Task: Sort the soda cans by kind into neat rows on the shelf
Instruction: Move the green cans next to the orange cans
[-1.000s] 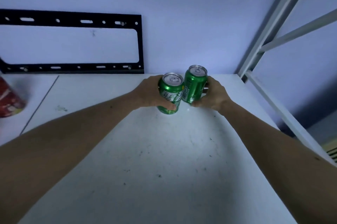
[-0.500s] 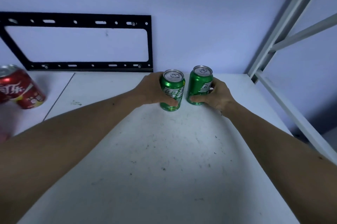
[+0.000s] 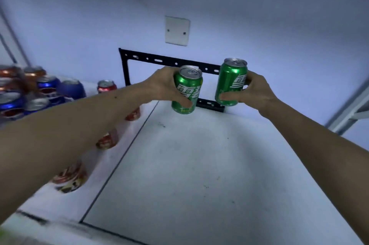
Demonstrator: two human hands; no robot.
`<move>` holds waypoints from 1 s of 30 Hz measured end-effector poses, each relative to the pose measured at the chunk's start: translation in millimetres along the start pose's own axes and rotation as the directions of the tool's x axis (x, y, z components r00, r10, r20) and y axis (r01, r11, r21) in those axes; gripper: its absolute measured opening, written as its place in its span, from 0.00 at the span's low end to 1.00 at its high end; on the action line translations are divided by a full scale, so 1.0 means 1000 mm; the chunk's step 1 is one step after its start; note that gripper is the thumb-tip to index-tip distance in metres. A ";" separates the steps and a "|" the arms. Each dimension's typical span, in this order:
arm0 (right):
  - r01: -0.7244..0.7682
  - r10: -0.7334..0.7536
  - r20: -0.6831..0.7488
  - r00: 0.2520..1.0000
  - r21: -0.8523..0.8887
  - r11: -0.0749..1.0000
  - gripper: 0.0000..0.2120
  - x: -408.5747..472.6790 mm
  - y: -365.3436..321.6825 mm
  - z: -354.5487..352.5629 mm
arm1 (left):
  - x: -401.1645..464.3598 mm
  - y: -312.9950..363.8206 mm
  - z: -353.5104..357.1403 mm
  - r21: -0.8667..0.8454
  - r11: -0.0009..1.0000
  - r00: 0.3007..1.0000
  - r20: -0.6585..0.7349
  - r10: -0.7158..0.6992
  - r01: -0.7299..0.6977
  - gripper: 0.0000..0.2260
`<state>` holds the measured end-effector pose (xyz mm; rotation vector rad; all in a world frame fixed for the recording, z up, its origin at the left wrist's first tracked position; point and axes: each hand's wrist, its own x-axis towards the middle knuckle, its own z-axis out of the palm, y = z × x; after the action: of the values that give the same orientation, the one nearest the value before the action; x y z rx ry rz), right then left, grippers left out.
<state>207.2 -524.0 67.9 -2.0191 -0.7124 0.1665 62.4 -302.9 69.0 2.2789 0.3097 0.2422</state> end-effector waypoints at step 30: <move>0.169 -0.235 0.188 0.954 0.310 0.935 0.41 0.071 -0.407 0.506 | -0.206 -0.339 -0.502 -0.020 0.996 0.888 -0.451 -0.087 0.087 0.35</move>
<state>-101.8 46.1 144.9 -1.6485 -0.9741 0.3588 -318.5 207.6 129.7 2.1807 0.6499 0.7311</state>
